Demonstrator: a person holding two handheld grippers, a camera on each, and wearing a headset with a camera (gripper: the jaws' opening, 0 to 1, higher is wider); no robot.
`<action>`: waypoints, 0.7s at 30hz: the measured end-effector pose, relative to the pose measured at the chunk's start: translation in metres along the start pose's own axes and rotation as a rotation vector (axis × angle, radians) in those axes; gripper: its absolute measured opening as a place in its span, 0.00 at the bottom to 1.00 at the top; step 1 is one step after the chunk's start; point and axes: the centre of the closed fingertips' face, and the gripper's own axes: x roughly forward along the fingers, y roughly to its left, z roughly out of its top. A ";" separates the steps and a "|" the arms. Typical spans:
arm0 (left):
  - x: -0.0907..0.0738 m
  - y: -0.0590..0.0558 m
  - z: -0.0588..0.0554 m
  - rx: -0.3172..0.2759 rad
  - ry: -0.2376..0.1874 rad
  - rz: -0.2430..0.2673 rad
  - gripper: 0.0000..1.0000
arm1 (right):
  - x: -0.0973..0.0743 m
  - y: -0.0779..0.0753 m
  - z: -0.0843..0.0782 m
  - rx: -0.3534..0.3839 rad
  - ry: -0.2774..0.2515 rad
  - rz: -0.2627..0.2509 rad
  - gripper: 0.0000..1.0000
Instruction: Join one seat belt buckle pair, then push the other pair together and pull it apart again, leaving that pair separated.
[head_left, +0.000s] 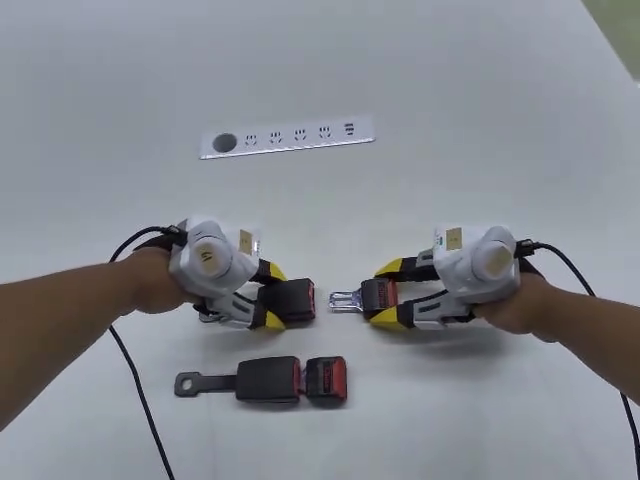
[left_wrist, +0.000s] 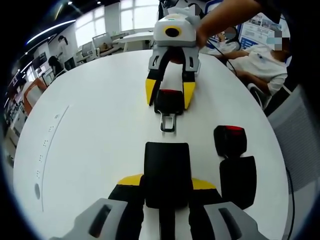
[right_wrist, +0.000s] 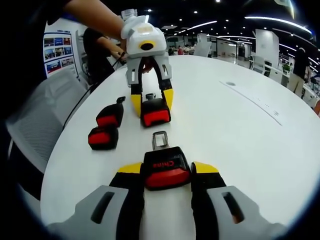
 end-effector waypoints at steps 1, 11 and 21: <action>0.000 0.000 0.000 0.000 0.000 0.000 0.34 | -0.003 0.000 -0.001 0.003 0.001 -0.003 0.34; 0.000 0.000 0.000 0.000 0.005 0.001 0.34 | -0.022 -0.008 -0.015 0.008 0.018 -0.015 0.34; 0.000 -0.001 0.001 -0.001 0.010 0.001 0.34 | -0.037 -0.009 -0.025 0.020 0.027 -0.024 0.34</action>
